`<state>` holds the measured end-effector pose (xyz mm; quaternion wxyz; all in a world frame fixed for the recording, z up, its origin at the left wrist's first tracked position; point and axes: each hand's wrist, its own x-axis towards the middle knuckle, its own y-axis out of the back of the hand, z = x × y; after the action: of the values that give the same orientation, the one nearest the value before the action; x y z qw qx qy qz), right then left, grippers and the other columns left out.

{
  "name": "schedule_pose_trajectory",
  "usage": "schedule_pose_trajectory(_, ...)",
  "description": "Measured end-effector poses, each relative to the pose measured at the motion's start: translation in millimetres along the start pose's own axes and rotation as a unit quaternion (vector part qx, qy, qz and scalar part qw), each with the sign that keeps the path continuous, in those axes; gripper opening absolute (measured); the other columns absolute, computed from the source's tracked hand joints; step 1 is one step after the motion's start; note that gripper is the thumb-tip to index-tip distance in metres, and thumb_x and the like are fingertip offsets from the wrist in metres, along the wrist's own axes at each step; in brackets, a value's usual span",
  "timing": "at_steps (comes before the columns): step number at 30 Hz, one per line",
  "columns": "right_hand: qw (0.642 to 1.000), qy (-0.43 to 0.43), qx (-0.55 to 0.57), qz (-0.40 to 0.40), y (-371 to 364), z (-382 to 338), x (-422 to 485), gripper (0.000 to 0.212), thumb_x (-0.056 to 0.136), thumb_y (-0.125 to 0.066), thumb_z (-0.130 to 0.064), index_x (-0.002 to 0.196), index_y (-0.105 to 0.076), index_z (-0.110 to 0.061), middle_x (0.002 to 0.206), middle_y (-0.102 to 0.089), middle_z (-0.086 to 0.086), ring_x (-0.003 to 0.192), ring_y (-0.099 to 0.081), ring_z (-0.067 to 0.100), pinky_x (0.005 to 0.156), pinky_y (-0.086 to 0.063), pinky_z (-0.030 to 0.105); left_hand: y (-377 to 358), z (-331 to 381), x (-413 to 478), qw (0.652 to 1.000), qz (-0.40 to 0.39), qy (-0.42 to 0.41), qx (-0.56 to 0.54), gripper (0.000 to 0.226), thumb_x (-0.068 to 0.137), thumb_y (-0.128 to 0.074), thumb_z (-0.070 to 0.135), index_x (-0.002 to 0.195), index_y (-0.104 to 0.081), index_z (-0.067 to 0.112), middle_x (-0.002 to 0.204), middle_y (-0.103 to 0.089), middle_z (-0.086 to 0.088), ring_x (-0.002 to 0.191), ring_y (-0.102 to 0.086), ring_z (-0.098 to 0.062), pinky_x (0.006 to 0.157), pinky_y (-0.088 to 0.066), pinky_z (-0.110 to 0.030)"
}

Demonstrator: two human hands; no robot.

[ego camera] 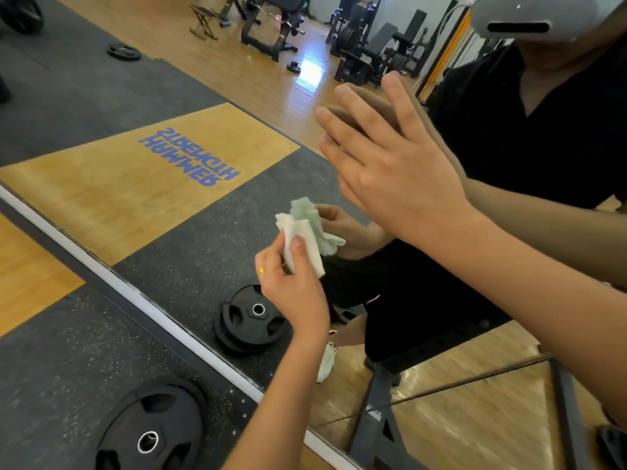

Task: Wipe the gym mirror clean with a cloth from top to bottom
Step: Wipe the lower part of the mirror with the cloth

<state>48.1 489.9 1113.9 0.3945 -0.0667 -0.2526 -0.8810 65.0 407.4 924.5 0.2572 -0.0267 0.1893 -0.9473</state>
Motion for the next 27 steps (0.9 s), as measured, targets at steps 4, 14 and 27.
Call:
schedule_pose_trajectory(4, 1.0, -0.003, 0.023, 0.006, -5, 1, -2, 0.039, 0.11, -0.039, -0.022, 0.141, -0.054, -0.006, 0.159, -0.045, 0.014, 0.151, -0.032, 0.039, 0.121, -0.008, 0.062, -2, -5, -8, 0.999, -0.042, -0.01, 0.0, 0.02, 0.098, -0.068, 0.019, 0.118, -0.073, 0.017, 0.108, -0.057, 0.012, 0.103, -0.062, -0.011, 0.087, -0.055, -0.035)
schedule_pose_trajectory(14, 0.998, -0.01, 0.042, -0.035, 0, 5, -3, 0.046, 0.109, -0.05, -0.033, 0.146, -0.051, -0.005, 0.162, -0.04, 0.014, 0.153, -0.026, 0.038, 0.122, -0.004, 0.06, 7, -10, -26, 0.994, -0.099, 0.035, 0.009, 0.018, 0.098, -0.068, 0.019, 0.116, -0.07, 0.016, 0.111, -0.051, 0.02, 0.104, -0.061, -0.012, 0.085, -0.056, -0.03)
schedule_pose_trajectory(27, 0.997, -0.006, -0.008, -0.081, 14, 1, 3, 0.045, 0.112, -0.027, -0.022, 0.147, -0.053, -0.011, 0.16, -0.044, 0.009, 0.151, -0.034, 0.036, 0.12, -0.018, 0.06, 17, -25, -57, 0.969, -0.239, -0.002, 0.067, 0.021, 0.098, -0.068, 0.012, 0.117, -0.064, 0.004, 0.116, -0.044, 0.007, 0.101, -0.056, -0.005, 0.083, -0.048, -0.009)
